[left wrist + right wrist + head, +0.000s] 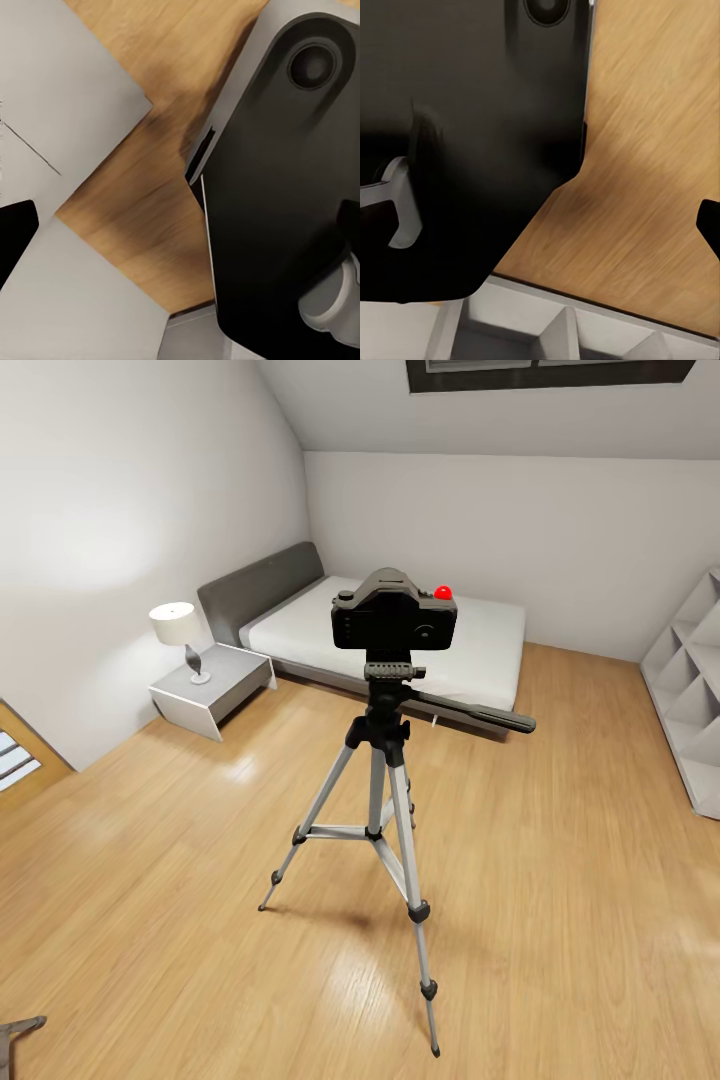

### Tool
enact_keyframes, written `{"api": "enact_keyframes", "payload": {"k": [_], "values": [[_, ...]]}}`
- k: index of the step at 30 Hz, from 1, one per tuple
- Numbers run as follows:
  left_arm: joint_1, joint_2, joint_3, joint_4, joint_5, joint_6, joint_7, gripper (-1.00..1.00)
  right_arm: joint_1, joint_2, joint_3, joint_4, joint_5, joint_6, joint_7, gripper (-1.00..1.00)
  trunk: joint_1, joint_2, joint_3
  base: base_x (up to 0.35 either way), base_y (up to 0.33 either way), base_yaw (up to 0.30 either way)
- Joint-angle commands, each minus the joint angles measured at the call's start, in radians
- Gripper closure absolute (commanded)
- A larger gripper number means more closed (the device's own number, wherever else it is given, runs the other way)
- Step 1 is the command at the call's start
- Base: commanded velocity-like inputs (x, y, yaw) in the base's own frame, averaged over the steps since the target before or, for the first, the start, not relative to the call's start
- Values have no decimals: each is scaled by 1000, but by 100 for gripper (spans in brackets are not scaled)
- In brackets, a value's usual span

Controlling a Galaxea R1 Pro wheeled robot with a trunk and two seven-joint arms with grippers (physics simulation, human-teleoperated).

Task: Attach the digital camera to the camera tripod in the bedroom.

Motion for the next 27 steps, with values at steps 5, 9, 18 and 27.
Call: {"api": "enact_keyframes", "payload": {"k": [5, 9, 18, 27], "values": [[0, 2, -8, -1, 7, 2, 4, -100, -1, 0, -6, 2, 8, -7, 0, -100, 0, -2, 0, 0, 0, 0], [0, 3, -8, -2, 9, 0, 5, -100, -1, 0, -6, 2, 8, -9, 0, -100, 0, -2, 4, 0, 0, -21], [0, 1, -6, -3, 11, -2, 5, -100, -1, 6, -6, 2, 8, -17, 0, -100, 0, -2, 17, 0, 0, -59], [0, -1, -4, -5, 10, -3, 5, -100, -1, 6, -6, 2, 7, -20, -2, -100, 0, -2, 31, 0, 0, -20]]}}
